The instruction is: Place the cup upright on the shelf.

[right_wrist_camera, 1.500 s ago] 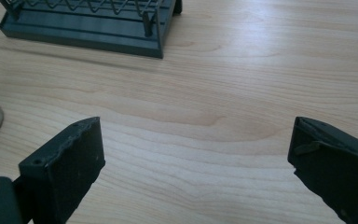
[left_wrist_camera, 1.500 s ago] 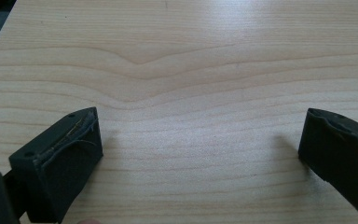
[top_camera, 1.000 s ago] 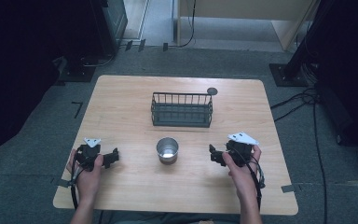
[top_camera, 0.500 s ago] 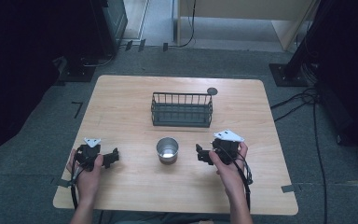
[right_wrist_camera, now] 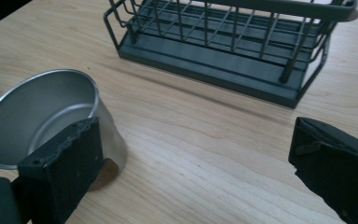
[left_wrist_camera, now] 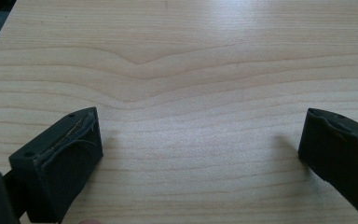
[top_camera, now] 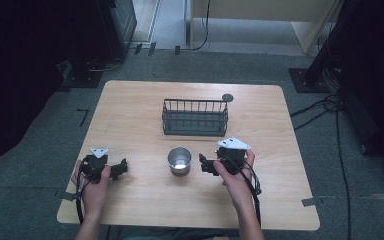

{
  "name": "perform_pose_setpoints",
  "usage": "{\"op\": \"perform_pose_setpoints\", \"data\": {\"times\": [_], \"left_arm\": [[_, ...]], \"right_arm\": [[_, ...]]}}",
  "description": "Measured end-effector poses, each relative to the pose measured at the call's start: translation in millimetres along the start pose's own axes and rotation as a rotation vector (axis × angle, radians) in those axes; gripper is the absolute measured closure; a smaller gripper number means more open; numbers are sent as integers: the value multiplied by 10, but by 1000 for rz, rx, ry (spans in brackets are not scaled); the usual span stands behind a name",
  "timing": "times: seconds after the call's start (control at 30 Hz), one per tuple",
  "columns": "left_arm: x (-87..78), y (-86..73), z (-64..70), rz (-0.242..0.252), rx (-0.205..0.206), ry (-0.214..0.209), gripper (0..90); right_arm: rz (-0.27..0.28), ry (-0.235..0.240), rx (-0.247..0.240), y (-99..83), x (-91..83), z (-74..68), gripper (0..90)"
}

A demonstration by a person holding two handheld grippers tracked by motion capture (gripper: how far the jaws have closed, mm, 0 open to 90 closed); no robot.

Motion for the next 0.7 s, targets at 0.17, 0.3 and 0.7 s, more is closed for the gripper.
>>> {"op": "perform_pose_setpoints", "data": {"times": [0.17,0.3,0.7], "left_arm": [[0,0,0,0,-1,0,0],[0,0,0,0,0,0,0],[0,0,0,0,0,0,0]], "right_arm": [[3,16,-8,39,30,-75,28],[3,24,-18,63,53,-129,28],[4,66,-43,141,140,-333,21]]}}
Point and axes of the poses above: each handheld gripper's, and its own axes: x roughly forward along the jaws, y roughly out of its top, z roughly to its right, the point moved 6 cm from there along x, roughly forward along the jaws, and after that the axes turned 8 degrees about -x, right-handed, at the moved point
